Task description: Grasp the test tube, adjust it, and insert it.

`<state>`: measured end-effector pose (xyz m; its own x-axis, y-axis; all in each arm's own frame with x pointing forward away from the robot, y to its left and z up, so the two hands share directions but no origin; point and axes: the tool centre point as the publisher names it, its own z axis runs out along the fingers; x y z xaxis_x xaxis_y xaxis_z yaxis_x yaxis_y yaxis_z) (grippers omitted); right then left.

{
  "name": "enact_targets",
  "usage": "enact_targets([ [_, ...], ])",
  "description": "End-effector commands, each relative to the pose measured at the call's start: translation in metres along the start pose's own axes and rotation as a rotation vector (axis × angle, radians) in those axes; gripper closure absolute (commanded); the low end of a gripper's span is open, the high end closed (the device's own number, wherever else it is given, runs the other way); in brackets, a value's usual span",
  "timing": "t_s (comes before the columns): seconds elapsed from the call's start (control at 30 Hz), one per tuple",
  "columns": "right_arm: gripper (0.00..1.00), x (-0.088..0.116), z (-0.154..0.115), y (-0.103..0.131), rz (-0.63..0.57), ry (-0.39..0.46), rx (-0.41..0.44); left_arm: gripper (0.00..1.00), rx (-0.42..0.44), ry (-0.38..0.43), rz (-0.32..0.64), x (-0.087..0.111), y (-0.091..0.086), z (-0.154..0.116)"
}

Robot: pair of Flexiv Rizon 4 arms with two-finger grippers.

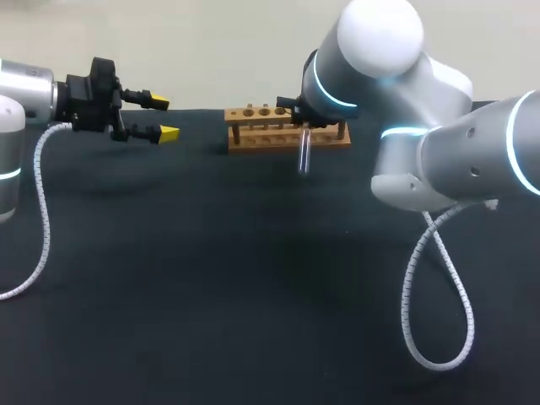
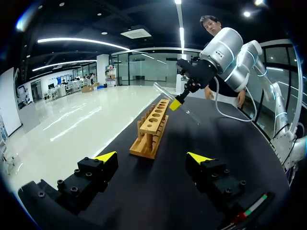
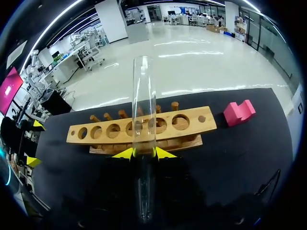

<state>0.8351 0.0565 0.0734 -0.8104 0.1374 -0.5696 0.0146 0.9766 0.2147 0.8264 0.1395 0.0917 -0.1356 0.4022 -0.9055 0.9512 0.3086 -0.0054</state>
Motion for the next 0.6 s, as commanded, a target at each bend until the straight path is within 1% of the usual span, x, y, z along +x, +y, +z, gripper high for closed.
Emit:
enact_targets([
  [0.03,1.00,0.007,-0.033,-0.005,0.011,-0.078,0.015,0.00,-0.004,-0.005,0.003,0.001,-0.002,-0.001],
  [0.37,1.00,0.001,-0.076,-0.006,0.018,-0.165,0.030,0.00,-0.004,-0.005,0.003,0.001,-0.002,-0.001],
  [0.6,1.00,0.000,-0.095,-0.009,0.007,-0.203,0.047,0.00,-0.004,-0.005,0.003,0.001,-0.002,-0.001],
])
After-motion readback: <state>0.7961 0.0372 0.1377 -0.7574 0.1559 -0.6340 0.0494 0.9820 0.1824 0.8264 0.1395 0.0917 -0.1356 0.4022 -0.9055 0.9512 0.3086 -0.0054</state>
